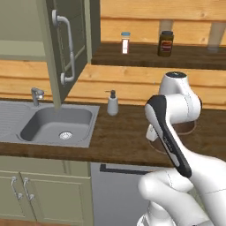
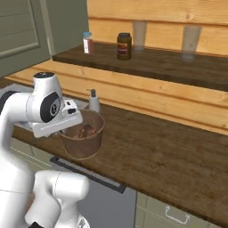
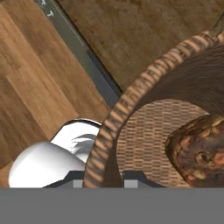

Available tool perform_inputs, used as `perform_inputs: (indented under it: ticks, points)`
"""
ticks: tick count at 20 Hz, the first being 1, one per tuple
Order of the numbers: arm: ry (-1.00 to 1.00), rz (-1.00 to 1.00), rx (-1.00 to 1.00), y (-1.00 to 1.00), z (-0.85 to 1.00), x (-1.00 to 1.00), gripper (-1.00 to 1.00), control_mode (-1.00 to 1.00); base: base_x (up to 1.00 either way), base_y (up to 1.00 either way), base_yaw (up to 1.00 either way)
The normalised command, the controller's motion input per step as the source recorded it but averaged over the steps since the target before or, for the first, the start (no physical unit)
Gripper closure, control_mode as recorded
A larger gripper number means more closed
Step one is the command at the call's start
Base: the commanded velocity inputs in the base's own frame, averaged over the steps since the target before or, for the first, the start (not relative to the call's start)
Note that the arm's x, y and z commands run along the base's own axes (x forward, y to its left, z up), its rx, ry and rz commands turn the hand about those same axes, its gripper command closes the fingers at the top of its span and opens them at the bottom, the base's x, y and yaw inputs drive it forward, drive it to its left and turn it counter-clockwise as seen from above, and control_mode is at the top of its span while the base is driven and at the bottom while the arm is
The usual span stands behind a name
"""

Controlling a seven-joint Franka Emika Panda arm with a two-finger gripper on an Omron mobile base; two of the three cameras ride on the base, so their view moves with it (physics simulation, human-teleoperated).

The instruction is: Open the cabinet, pick up the bread from the cabinet and place it in the basket. Then move the basket to the dining counter.

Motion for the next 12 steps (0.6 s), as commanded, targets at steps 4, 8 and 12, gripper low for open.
perform_inputs:
  ticks: [4, 8, 12]
  points:
    - [0.00, 0.00, 0.00, 0.00, 0.00, 0.00, 1.00, 1.00, -0.95, 0.00, -0.61]
    - [0.00, 0.00, 0.00, 0.00, 0.00, 0.00, 1.00, 1.00, -0.43, 0.00, -0.83]
    - [0.00, 0.00, 0.00, 0.00, 0.00, 0.00, 1.00, 1.00, -0.19, 0.00, -0.92]
